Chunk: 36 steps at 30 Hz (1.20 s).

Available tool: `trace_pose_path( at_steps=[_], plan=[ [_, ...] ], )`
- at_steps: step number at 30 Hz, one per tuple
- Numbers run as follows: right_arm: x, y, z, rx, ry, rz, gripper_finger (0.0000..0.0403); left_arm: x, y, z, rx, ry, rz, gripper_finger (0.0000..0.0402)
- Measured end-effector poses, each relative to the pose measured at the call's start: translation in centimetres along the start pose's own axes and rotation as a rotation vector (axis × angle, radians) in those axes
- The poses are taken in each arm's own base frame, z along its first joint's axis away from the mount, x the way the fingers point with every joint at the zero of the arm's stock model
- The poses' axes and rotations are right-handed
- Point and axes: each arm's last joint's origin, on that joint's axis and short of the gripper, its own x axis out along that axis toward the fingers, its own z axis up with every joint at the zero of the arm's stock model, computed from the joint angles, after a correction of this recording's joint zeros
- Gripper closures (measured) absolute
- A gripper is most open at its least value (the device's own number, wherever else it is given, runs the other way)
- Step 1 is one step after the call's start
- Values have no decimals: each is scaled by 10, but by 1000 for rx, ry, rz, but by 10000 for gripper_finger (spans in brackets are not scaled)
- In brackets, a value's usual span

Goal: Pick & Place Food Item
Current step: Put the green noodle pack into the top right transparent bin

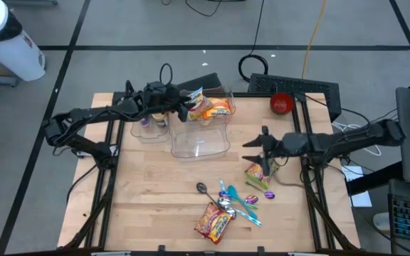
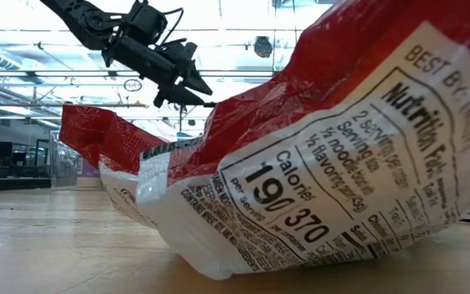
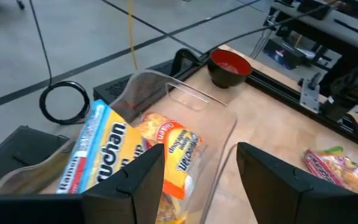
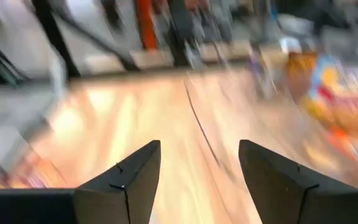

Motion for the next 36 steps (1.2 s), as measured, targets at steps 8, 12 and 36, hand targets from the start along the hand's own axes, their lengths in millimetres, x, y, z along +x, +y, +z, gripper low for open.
trace_pose_path(
  at_steps=[8, 12, 36],
  plan=[
    [0, 28, -16, 190, 547, -182, 193, 1, -6, -2, 10, 5, -19, 192],
    [2, 40, -28, 359, 671, -34, 193, 1, -7, -2, 11, 6, -22, 192],
    [-39, 20, -88, 680, 1256, -592, 193, 0, -10, 5, 17, -62, -41, 192]
  ],
)
